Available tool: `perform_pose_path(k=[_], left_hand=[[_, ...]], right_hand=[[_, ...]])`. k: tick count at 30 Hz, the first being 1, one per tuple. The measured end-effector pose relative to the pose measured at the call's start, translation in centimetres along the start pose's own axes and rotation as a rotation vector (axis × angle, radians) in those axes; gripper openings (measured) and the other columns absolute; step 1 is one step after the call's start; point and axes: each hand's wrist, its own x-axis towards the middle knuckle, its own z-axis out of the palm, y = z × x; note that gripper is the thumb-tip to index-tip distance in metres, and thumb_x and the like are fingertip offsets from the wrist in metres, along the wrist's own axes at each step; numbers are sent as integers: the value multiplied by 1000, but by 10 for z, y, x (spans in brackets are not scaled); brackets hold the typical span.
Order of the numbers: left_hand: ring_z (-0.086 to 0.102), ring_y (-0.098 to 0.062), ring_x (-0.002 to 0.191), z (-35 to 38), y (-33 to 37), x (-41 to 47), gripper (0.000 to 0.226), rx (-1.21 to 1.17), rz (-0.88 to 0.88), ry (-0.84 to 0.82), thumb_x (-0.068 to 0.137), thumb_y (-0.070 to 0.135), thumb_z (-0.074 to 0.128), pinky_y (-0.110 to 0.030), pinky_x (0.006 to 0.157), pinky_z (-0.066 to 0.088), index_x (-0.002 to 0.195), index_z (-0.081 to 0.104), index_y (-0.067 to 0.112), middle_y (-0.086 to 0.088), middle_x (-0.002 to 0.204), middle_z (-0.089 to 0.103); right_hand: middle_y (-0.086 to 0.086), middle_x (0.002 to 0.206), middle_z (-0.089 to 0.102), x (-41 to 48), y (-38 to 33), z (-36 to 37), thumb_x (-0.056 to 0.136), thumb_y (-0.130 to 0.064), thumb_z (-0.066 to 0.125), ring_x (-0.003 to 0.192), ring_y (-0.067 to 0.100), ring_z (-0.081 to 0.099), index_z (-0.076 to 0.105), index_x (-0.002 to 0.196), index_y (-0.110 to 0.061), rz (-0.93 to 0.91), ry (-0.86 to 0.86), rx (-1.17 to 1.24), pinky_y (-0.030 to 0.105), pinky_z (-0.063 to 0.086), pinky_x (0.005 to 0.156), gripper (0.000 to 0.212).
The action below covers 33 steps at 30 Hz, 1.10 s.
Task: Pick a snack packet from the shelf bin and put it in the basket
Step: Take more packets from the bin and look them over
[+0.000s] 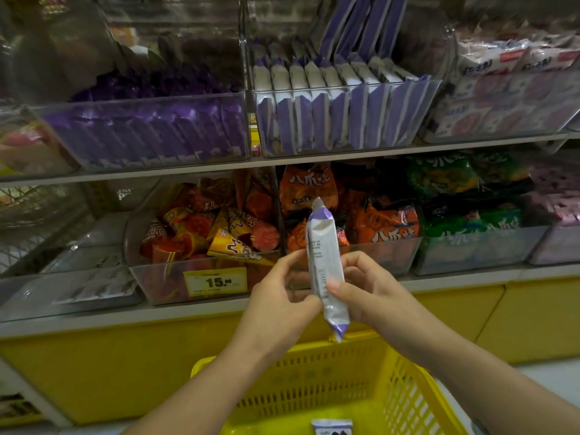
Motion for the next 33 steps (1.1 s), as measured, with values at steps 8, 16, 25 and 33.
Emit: perform_pose_path(k=[8, 16, 25, 33], left_hand=[[74, -18, 79, -14, 3, 8, 30, 19, -79, 83, 72, 28, 56, -38, 73, 59, 98, 68, 22, 5, 85, 77], [74, -25, 69, -22, 8, 5, 32, 31, -160, 10, 85, 40, 53, -46, 77, 58, 89, 67, 12, -7, 72, 75], [71, -16, 94, -12, 12, -2, 21, -199, -285, -133, 98, 28, 53, -29, 66, 56, 111, 62, 40, 2, 106, 73], [71, -11, 91, -16, 21, -9, 55, -153, -19, 29, 84, 14, 71, -22, 66, 55, 124, 48, 44, 7, 98, 74]], right_hand=[[14, 109, 70, 1, 1, 0, 81, -30, 70, 99, 31, 69, 52, 114, -6, 52, -48, 45, 46, 57, 80, 45], [18, 115, 67, -2, 2, -3, 80, -27, 67, 106, 41, 63, 58, 113, -12, 122, -118, 109, 59, 50, 91, 37], [13, 110, 72, -4, -6, -2, 85, -29, 61, 96, 26, 71, 59, 117, -13, 96, -18, 279, 29, 58, 67, 36], [-6, 119, 66, -11, -16, -11, 85, -15, 67, 96, 5, 68, 55, 121, -32, -47, 327, -98, 25, 58, 73, 42]])
